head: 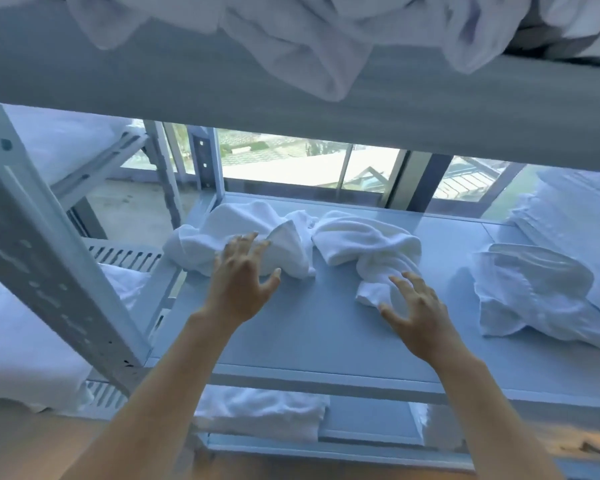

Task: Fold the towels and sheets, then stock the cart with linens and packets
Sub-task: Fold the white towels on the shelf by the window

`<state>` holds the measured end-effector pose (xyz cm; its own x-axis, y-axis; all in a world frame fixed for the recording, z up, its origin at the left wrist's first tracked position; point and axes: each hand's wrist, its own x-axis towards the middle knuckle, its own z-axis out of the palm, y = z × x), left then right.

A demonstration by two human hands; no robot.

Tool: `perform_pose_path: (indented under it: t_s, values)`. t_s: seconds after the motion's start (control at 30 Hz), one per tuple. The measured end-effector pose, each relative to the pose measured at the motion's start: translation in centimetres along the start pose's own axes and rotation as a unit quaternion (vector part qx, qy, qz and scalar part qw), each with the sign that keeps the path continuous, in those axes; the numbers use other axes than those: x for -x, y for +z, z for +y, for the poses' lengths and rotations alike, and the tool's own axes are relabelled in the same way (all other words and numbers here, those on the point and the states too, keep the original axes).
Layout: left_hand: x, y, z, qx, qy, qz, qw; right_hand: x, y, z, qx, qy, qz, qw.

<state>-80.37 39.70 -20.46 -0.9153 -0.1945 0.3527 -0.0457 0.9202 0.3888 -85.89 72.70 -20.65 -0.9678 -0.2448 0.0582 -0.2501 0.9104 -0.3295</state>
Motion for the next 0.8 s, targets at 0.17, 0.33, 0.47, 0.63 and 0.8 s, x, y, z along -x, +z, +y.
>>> perform_pose_path:
  t_s: [0.17, 0.33, 0.47, 0.63, 0.8]
  values:
    - [-4.3, 4.1, -3.7, -0.04, -0.044, -0.06, 0.996, -2.5, 2.0, 0.0, -0.014, 0.025, -0.006, 1.0]
    - [-5.7, 7.2, -4.8, -0.051, -0.077, -0.186, 0.978, -6.1, 2.4, -0.3, -0.001, 0.019, -0.028, 0.999]
    - [-4.3, 9.7, -5.2, -0.008, -0.093, -0.214, 0.972, -9.3, 2.8, 0.1, 0.008, -0.017, -0.01, 1.0]
    - [-2.6, 10.9, -4.7, -0.03, -0.089, -0.205, 0.974, -13.4, 2.7, 1.2, 0.039, -0.046, -0.046, 0.997]
    - [-0.6, 11.3, -3.1, -0.045, -0.098, -0.192, 0.975, -16.0, 3.7, 3.4, 0.072, -0.072, -0.101, 0.99]
